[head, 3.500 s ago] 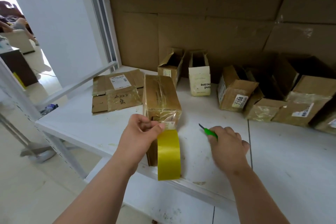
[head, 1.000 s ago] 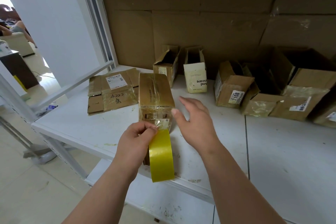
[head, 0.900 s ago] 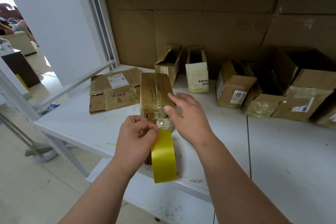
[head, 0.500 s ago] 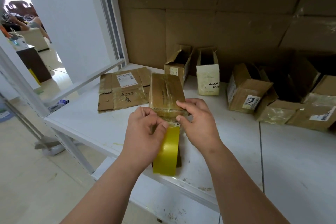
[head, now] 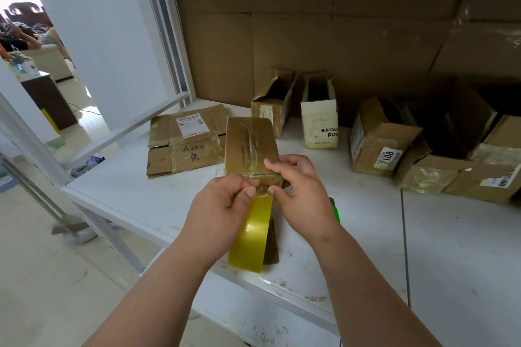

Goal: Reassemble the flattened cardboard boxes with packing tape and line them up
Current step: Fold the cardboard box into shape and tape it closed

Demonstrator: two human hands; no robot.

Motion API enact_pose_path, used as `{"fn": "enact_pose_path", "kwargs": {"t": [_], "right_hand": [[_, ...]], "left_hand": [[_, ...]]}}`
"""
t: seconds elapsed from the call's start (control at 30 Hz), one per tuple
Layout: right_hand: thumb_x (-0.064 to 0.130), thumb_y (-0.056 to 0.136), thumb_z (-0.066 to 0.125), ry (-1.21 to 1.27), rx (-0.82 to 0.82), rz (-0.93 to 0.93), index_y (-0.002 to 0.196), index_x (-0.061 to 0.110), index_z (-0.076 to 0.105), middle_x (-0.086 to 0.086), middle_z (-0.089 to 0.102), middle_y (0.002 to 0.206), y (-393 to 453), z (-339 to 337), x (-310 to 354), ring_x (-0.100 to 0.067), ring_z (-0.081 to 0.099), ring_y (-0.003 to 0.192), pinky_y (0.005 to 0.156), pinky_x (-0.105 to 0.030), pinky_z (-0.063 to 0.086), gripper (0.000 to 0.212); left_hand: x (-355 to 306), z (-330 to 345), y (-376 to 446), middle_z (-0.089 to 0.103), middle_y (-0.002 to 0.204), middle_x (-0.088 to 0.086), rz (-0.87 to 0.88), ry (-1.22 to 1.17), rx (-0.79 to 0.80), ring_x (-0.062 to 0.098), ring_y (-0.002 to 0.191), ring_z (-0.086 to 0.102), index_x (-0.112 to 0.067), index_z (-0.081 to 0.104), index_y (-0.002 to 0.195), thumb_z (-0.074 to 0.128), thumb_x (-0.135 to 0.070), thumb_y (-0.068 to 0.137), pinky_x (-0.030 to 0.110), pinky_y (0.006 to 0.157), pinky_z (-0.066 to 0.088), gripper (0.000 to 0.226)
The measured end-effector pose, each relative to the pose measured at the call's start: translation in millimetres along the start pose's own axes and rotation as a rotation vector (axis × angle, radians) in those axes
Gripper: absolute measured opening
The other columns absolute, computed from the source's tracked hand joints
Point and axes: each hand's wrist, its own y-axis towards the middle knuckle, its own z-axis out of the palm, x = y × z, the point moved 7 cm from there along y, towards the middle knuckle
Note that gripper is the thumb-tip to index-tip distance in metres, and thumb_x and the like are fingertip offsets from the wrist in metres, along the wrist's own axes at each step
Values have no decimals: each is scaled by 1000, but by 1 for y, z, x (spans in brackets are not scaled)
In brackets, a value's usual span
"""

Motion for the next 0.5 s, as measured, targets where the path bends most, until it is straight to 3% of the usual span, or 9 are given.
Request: {"fn": "enact_pose_path", "kwargs": {"t": [0.07, 0.13, 0.23, 0.3, 0.33, 0.4, 0.47, 0.5], "right_hand": [[9, 92, 65, 10, 19, 0, 133, 40, 58, 20, 41, 130, 0, 2, 1, 6, 46, 109, 86, 2, 35, 52], [9, 94, 61, 11, 57, 7, 137, 44, 53, 16, 45, 131, -2, 3, 3, 3, 48, 109, 93, -6, 40, 56], [7, 96, 55, -39, 142, 21, 145, 58, 26, 19, 39, 141, -9, 7, 6, 2, 45, 117, 104, -21, 41, 77], [6, 93, 58, -6, 112, 60, 145, 62, 12, 22, 31, 147, -16, 8, 6, -1, 44, 123, 103, -26, 44, 89], [5, 90, 60, 45, 47, 98, 144, 59, 18, 19, 34, 144, -22, 6, 6, -2, 47, 121, 99, -27, 47, 87], [10, 83, 61, 194, -128, 148, 128, 39, 44, 9, 51, 122, -36, 2, 5, -5, 54, 103, 88, -30, 52, 56], [24, 77, 56, 245, -229, 79, 98, 25, 54, 7, 56, 95, -50, 1, 13, -9, 55, 87, 75, -32, 50, 22], [34, 79, 55, 243, -214, 24, 90, 24, 56, 9, 56, 88, -56, 5, 19, -10, 55, 85, 73, -32, 49, 15]], "left_hand": [[9, -3, -2, 71, 95, -17, -90, -42, -23, 0, 90, 61, -26, 67, 84, 57, -26, 97, 24, 80, 47, 16], [17, -7, -7, 72, 85, -9, -179, -150, -67, 6, 79, 62, -26, 69, 83, 59, -30, 96, 30, 75, 48, 17], [23, -11, -13, 71, 80, 0, -267, -299, -128, 14, 75, 62, -22, 72, 83, 63, -31, 94, 32, 71, 48, 18], [24, -13, -17, 71, 81, -1, -306, -345, -184, 14, 75, 63, -21, 73, 83, 63, -30, 95, 31, 71, 49, 18], [24, -15, -18, 71, 80, -3, -330, -351, -218, 13, 76, 63, -22, 73, 84, 62, -30, 96, 32, 72, 50, 18], [27, -17, -23, 69, 80, -4, -375, -346, -290, 16, 79, 62, -24, 71, 83, 61, -33, 96, 35, 74, 51, 19], [25, -19, -26, 68, 85, -1, -390, -368, -348, 19, 81, 61, -24, 70, 83, 61, -34, 96, 36, 74, 51, 19], [23, -19, -26, 68, 85, 2, -386, -390, -371, 20, 78, 61, -24, 70, 83, 61, -34, 96, 37, 73, 51, 19]]}}
